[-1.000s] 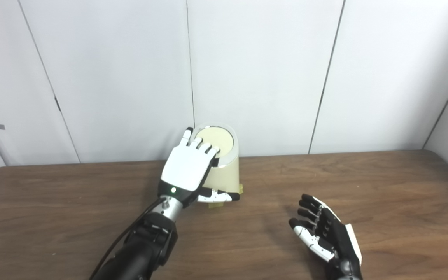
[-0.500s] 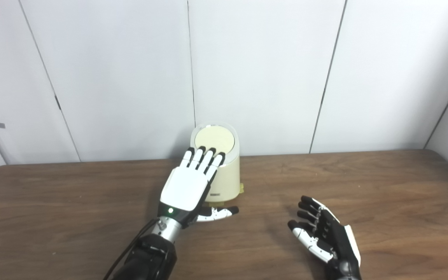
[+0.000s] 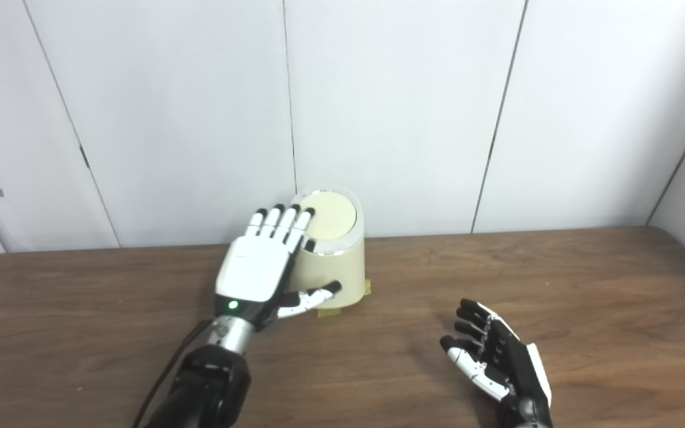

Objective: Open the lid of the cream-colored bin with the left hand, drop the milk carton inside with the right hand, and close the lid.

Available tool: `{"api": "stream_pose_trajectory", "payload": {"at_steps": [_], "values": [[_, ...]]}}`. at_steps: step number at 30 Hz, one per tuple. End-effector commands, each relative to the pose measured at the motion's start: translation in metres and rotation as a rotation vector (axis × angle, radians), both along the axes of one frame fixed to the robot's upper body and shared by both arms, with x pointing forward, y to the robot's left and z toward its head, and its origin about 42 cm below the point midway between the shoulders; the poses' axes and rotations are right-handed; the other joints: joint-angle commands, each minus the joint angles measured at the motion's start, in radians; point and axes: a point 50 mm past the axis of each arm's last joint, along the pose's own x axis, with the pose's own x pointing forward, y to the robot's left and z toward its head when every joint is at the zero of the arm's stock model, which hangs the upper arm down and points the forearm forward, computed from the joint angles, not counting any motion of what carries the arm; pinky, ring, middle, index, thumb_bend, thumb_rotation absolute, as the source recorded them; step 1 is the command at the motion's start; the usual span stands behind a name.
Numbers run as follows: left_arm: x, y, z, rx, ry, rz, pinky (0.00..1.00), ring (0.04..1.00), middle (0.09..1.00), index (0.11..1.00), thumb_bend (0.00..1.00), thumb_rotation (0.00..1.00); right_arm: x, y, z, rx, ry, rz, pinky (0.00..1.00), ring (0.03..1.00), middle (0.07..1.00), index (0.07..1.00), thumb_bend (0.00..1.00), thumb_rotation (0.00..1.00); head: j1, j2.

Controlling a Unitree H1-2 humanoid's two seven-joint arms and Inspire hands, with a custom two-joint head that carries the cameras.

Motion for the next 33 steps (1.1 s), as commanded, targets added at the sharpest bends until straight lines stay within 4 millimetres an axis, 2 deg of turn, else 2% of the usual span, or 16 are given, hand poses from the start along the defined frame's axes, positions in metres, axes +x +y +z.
{"api": "stream_pose_trajectory", "payload": {"at_steps": [1, 3, 6, 8, 9, 11, 13, 18, 21, 22, 29, 33], "values": [[0.000, 0.011, 0.022, -0.066, -0.119, -0.025, 1.00, 1.000, 1.000, 1.000, 0.49, 0.85, 0.008, 0.002, 0.016, -0.002, -0.088, 0.008, 0.69, 0.769, 0.794, 0.779, 0.32, 0.24, -0.001, 0.002], [-0.009, 0.020, 0.028, -0.159, -0.148, -0.044, 1.00, 0.996, 0.975, 0.971, 0.41, 0.89, 0.008, 0.001, 0.016, 0.002, -0.094, 0.004, 0.68, 0.766, 0.791, 0.775, 0.31, 0.24, -0.003, 0.003], [-0.027, 0.029, 0.035, -0.334, -0.143, -0.052, 0.80, 0.893, 0.886, 0.887, 0.26, 0.87, 0.009, -0.001, 0.015, -0.003, -0.110, -0.001, 0.66, 0.741, 0.774, 0.757, 0.29, 0.23, -0.007, 0.006], [-0.040, 0.035, 0.033, -0.438, -0.128, -0.054, 0.63, 0.811, 0.816, 0.808, 0.19, 0.85, 0.009, -0.003, 0.013, -0.017, -0.120, -0.001, 0.65, 0.731, 0.760, 0.744, 0.26, 0.17, -0.008, 0.006], [-0.046, 0.037, 0.031, -0.496, -0.113, -0.055, 0.61, 0.789, 0.796, 0.788, 0.17, 0.80, 0.009, -0.004, 0.013, -0.023, -0.123, 0.000, 0.64, 0.729, 0.758, 0.742, 0.25, 0.13, -0.008, 0.007], [-0.054, 0.039, 0.029, -0.578, -0.089, -0.063, 0.60, 0.755, 0.766, 0.761, 0.15, 0.68, 0.008, -0.005, 0.012, -0.030, -0.126, -0.004, 0.64, 0.724, 0.754, 0.736, 0.24, 0.09, -0.005, 0.006], [-0.063, 0.043, 0.026, -0.685, -0.052, -0.091, 0.59, 0.739, 0.759, 0.758, 0.14, 0.62, 0.008, -0.007, 0.012, -0.033, -0.123, -0.015, 0.63, 0.719, 0.748, 0.731, 0.24, 0.05, -0.006, 0.008], [-0.082, 0.051, 0.016, -0.901, 0.048, -0.144, 0.60, 0.734, 0.762, 0.765, 0.12, 0.59, 0.007, -0.009, 0.013, -0.046, -0.129, -0.014, 0.63, 0.721, 0.751, 0.737, 0.23, 0.00, -0.002, 0.010], [-0.091, 0.056, 0.004, -0.973, 0.103, -0.163, 0.62, 0.743, 0.766, 0.763, 0.10, 0.53, 0.006, -0.011, 0.013, -0.058, -0.128, -0.017, 0.63, 0.721, 0.753, 0.738, 0.24, 0.00, 0.003, 0.012], [-0.095, 0.056, -0.001, -0.995, 0.122, -0.163, 0.63, 0.745, 0.769, 0.762, 0.10, 0.48, 0.005, -0.012, 0.013, -0.057, -0.128, -0.018, 0.63, 0.719, 0.748, 0.734, 0.24, 0.00, 0.009, 0.017], [-0.115, 0.059, -0.037, -1.130, 0.237, -0.145, 0.69, 0.772, 0.784, 0.764, 0.18, 0.36, 0.002, -0.018, 0.015, -0.046, -0.117, -0.017, 0.63, 0.708, 0.718, 0.695, 0.30, 0.02, 0.012, 0.022], [-0.119, 0.061, -0.043, -1.196, 0.264, -0.145, 0.70, 0.763, 0.770, 0.747, 0.18, 0.32, 0.003, -0.019, 0.014, -0.011, -0.110, -0.014, 0.64, 0.711, 0.720, 0.696, 0.31, 0.00, 0.020, 0.020]]}}
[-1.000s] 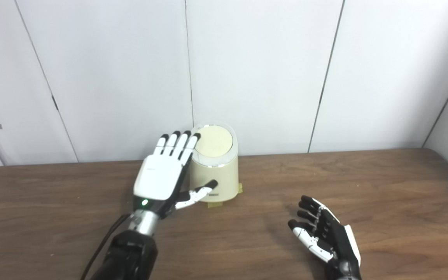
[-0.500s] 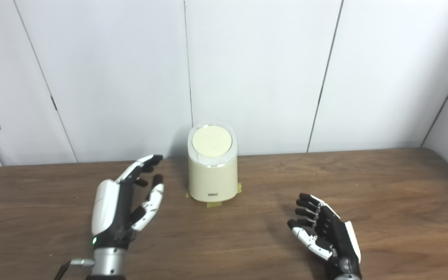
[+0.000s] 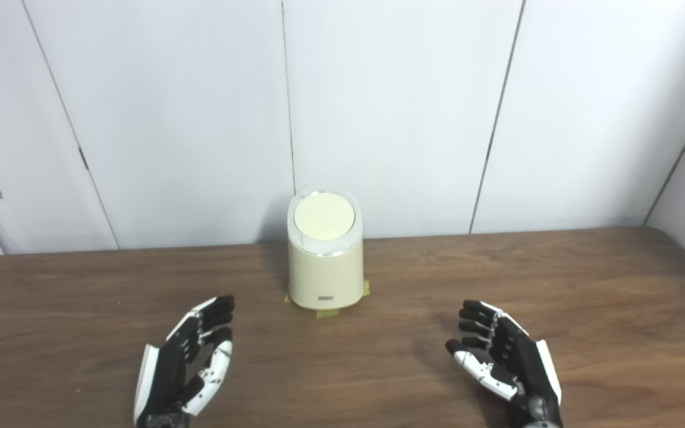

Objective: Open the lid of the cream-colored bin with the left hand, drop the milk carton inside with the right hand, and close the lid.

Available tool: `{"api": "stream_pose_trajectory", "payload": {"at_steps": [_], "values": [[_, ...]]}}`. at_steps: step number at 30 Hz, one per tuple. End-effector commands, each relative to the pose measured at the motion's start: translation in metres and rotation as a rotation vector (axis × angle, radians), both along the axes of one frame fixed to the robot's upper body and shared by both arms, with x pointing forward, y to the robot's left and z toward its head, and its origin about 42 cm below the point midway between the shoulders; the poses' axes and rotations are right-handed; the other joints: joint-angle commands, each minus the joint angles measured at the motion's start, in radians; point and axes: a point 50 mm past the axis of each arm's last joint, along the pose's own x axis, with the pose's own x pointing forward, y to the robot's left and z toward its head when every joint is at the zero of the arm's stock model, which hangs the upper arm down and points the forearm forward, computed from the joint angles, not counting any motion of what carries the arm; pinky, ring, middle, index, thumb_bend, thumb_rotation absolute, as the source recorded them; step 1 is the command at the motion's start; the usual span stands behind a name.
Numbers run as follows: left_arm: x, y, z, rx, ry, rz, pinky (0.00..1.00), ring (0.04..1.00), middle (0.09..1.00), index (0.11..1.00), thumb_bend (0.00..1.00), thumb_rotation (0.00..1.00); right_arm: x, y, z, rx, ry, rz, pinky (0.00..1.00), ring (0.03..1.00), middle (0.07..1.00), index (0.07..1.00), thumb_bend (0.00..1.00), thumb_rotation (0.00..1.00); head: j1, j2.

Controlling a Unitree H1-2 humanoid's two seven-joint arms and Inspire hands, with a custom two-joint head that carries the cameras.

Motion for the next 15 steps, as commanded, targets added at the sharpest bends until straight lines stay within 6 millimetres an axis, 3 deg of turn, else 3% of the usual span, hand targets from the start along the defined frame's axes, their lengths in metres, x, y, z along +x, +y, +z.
{"api": "stream_pose_trajectory", "payload": {"at_steps": [1, 5, 8, 11, 15], "values": [[0.000, -0.003, 0.010, -0.052, -0.063, -0.018, 0.70, 0.762, 0.768, 0.745, 0.18, 0.32, 0.006, -0.003, 0.013, 0.005, -0.056, 0.002, 0.64, 0.714, 0.722, 0.698, 0.31, 0.00, 0.001, 0.001], [-0.002, 0.005, 0.007, -0.104, -0.007, -0.009, 0.71, 0.775, 0.776, 0.753, 0.19, 0.37, 0.009, -0.006, 0.012, 0.003, -0.054, 0.001, 0.65, 0.719, 0.725, 0.699, 0.31, 0.02, 0.002, -0.005], [-0.006, 0.009, 0.002, -0.039, 0.033, 0.026, 0.73, 0.794, 0.791, 0.769, 0.18, 0.39, 0.010, -0.007, 0.011, 0.047, -0.033, -0.004, 0.63, 0.709, 0.724, 0.701, 0.31, 0.02, 0.008, -0.012], [-0.009, 0.011, -0.001, 0.002, 0.051, 0.049, 0.72, 0.804, 0.800, 0.775, 0.16, 0.30, 0.011, -0.007, 0.012, 0.050, -0.017, -0.007, 0.62, 0.699, 0.720, 0.700, 0.31, 0.01, 0.012, -0.013], [-0.012, 0.014, -0.004, -0.006, 0.099, 0.063, 0.74, 0.814, 0.812, 0.785, 0.17, 0.27, 0.008, -0.004, 0.018, 0.080, -0.045, 0.035, 0.62, 0.705, 0.726, 0.709, 0.30, 0.00, 0.009, -0.011]]}}
